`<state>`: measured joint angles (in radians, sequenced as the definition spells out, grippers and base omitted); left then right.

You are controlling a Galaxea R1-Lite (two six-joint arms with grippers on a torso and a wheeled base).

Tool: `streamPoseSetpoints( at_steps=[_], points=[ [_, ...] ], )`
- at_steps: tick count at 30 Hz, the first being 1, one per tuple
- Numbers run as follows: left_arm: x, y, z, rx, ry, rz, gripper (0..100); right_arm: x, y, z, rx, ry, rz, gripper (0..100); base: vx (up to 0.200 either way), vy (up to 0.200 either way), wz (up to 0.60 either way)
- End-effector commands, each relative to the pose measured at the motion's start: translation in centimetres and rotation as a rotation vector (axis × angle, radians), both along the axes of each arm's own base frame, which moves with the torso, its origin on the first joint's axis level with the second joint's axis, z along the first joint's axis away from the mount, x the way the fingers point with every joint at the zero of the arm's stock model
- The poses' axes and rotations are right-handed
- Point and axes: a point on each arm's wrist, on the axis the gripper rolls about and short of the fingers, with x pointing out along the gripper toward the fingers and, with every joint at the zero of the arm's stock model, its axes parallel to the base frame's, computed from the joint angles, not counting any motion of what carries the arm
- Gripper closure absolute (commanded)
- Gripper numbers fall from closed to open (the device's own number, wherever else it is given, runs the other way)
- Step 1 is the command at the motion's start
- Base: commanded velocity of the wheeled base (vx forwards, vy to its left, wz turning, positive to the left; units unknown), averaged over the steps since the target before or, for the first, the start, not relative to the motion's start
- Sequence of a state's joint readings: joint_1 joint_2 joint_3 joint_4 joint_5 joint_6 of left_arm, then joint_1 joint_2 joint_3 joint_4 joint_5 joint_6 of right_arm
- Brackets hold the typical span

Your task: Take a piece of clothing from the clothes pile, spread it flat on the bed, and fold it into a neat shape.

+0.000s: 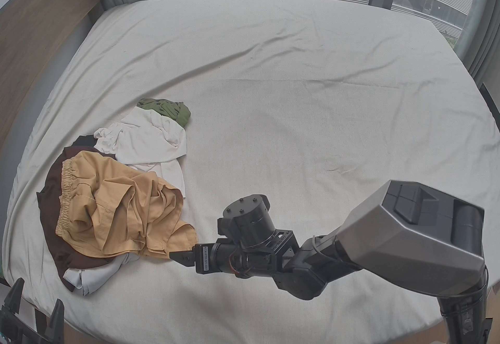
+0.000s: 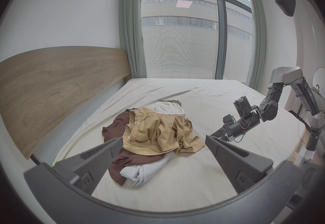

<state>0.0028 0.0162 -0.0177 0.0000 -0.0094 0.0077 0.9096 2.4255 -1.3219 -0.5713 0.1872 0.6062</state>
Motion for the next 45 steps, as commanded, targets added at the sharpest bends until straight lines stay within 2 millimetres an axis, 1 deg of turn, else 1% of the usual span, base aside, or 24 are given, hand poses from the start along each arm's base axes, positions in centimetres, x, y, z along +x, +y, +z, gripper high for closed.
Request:
streamPoseSetpoints(
  at_steps=[1,8,13,19,24,25,32,39,41,45],
  points=[
    [0.0,0.0,-0.5,0.000,0.001,0.000,0,0.9,0.9,-0.8,-0.022,0.021,-0.007,0,0.000,0.000,0.00],
    [0.0,0.0,-0.5,0.000,0.001,0.000,0,2.2,2.0,-1.8,-0.061,0.024,-0.055,0,0.000,0.000,0.00],
    [0.0,0.0,-0.5,0.000,0.001,0.000,0,2.8,2.7,-2.3,-0.041,0.027,-0.073,0,0.000,0.000,0.00],
    [0.0,0.0,-0.5,0.000,0.001,0.000,0,3.0,3.5,-2.2,-0.007,0.035,-0.083,0,0.000,0.000,0.00],
    [0.0,0.0,-0.5,0.000,0.001,0.000,0,3.4,3.7,-2.2,0.007,0.025,-0.095,0,0.000,0.000,0.00],
    [0.0,0.0,-0.5,0.000,0.001,0.000,0,3.5,3.7,-2.3,0.007,0.027,-0.105,100,0.000,0.000,0.00],
    [0.0,0.0,-0.5,-0.002,0.001,0.000,0,3.6,3.6,-2.6,0.016,0.046,-0.122,100,0.000,0.000,0.00],
    [0.0,0.0,-0.5,0.000,0.001,0.000,0,3.4,3.0,-2.5,-0.009,0.047,-0.160,100,0.000,0.000,0.00],
    [0.0,0.0,-0.5,0.000,0.001,0.000,0,2.9,2.0,-1.3,-0.020,0.048,-0.173,100,0.000,0.000,0.00],
    [0.0,0.0,-0.5,0.000,0.001,0.000,0,2.5,0.3,-0.5,-0.047,0.059,-0.204,100,0.000,0.000,0.00]
  ],
)
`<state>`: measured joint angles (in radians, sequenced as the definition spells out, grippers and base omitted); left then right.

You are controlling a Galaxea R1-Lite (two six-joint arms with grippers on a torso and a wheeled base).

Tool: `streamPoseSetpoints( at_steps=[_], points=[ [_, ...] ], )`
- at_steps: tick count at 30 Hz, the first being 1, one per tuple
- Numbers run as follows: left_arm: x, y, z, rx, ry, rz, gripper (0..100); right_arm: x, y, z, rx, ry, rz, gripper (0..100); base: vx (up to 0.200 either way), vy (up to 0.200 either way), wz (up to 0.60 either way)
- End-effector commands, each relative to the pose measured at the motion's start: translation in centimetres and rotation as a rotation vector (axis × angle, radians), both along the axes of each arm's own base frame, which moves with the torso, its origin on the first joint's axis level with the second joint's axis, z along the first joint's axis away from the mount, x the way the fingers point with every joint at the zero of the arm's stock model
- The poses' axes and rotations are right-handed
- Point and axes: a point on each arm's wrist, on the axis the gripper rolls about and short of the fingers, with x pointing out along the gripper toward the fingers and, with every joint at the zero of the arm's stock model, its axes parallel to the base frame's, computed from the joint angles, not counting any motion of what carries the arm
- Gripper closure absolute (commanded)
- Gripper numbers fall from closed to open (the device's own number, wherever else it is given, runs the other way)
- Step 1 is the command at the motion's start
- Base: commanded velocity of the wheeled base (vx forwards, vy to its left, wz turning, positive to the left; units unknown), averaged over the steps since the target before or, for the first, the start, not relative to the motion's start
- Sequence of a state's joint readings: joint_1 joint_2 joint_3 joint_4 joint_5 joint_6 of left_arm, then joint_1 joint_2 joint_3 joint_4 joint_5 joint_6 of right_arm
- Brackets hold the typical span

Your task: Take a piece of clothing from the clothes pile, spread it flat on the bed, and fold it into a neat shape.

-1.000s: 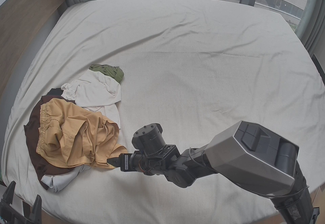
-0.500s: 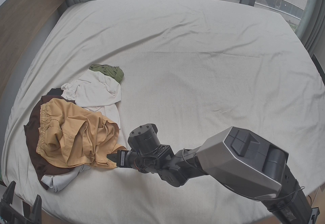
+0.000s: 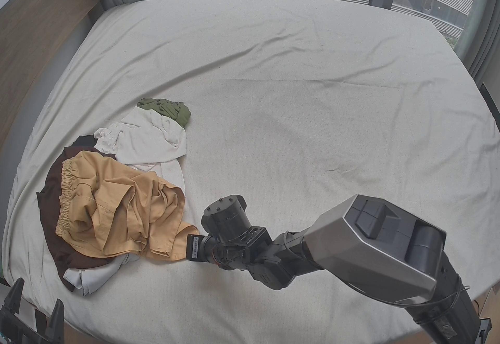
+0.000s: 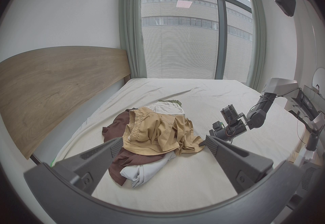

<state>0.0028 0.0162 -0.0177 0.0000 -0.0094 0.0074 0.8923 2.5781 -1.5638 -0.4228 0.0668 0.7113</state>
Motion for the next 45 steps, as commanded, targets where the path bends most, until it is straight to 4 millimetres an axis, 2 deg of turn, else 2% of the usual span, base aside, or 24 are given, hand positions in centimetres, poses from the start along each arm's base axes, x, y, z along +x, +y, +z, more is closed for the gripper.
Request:
streamPoseSetpoints(
  at_steps=[1,25,28,29,31,35,45],
  points=[
    [0.0,0.0,-0.5,0.000,0.001,0.000,0,-0.6,-2.3,2.6,-0.013,-0.006,-0.040,100,0.000,0.000,0.00],
    [0.0,0.0,-0.5,0.000,0.001,-0.001,0,-1.7,-9.4,4.8,-0.065,-0.010,-0.117,100,0.000,0.000,0.00],
    [0.0,0.0,-0.5,0.000,0.001,-0.001,0,-1.8,-10.1,4.7,-0.090,-0.016,-0.133,100,0.000,0.000,0.00],
    [0.0,0.0,-0.5,0.000,0.001,-0.001,0,-2.0,-10.9,4.5,-0.112,-0.013,-0.143,100,0.000,0.000,0.00],
    [0.0,0.0,-0.5,0.000,0.001,-0.001,0,-2.0,-10.9,4.5,-0.112,-0.013,-0.143,100,0.000,0.000,0.00],
    [0.0,0.0,-0.5,0.002,0.001,-0.003,0,-2.4,-12.9,4.5,-0.142,0.008,-0.170,100,0.000,0.000,0.00],
    [0.0,0.0,-0.5,0.003,0.001,-0.003,0,-2.8,-15.5,4.0,-0.147,-0.017,-0.201,100,0.000,0.000,0.00]
  ],
)
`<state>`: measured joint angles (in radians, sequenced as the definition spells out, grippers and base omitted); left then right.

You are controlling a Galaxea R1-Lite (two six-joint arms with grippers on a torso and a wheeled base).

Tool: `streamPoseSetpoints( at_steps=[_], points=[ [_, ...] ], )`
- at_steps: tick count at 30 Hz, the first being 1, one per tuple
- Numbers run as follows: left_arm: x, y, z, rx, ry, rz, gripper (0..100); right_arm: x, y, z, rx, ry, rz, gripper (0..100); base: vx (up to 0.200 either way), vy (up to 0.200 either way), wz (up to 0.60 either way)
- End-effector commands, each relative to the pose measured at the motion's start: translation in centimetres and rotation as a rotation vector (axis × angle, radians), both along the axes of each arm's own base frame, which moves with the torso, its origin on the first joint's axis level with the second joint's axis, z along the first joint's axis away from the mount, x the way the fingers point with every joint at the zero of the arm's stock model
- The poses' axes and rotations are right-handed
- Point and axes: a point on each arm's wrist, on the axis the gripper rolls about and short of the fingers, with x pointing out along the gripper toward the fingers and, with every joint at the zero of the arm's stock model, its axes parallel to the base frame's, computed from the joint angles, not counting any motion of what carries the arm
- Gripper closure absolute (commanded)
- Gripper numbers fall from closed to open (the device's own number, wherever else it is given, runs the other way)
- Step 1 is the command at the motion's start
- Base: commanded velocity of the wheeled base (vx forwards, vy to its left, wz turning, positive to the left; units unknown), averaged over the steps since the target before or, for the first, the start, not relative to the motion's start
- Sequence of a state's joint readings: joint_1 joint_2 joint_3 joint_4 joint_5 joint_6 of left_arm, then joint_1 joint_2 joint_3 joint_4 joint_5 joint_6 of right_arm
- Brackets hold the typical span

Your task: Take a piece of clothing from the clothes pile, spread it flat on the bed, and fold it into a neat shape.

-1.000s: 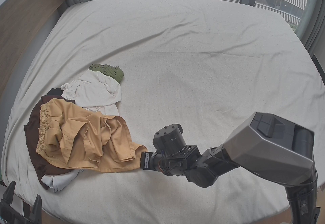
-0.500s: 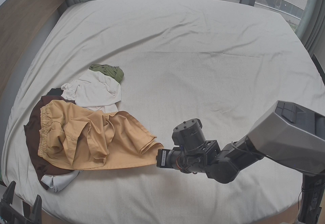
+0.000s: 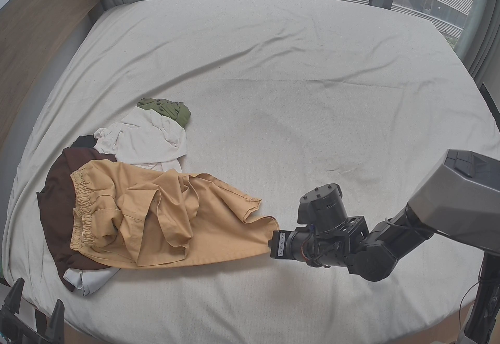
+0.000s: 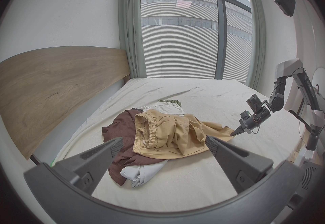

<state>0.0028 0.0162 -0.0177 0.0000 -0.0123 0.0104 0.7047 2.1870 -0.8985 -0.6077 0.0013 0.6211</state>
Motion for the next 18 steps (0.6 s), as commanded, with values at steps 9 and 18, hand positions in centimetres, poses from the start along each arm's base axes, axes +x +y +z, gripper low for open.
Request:
streamPoseSetpoints(
  at_steps=[9,18],
  points=[
    [0.0,0.0,-0.5,0.002,0.001,-0.001,0,-0.8,-4.0,0.3,-0.016,-0.002,-0.061,100,0.000,0.000,0.00],
    [0.0,0.0,-0.5,0.003,0.001,-0.001,0,-1.4,-6.6,0.1,-0.029,-0.012,-0.099,100,0.000,0.000,0.00]
  ],
)
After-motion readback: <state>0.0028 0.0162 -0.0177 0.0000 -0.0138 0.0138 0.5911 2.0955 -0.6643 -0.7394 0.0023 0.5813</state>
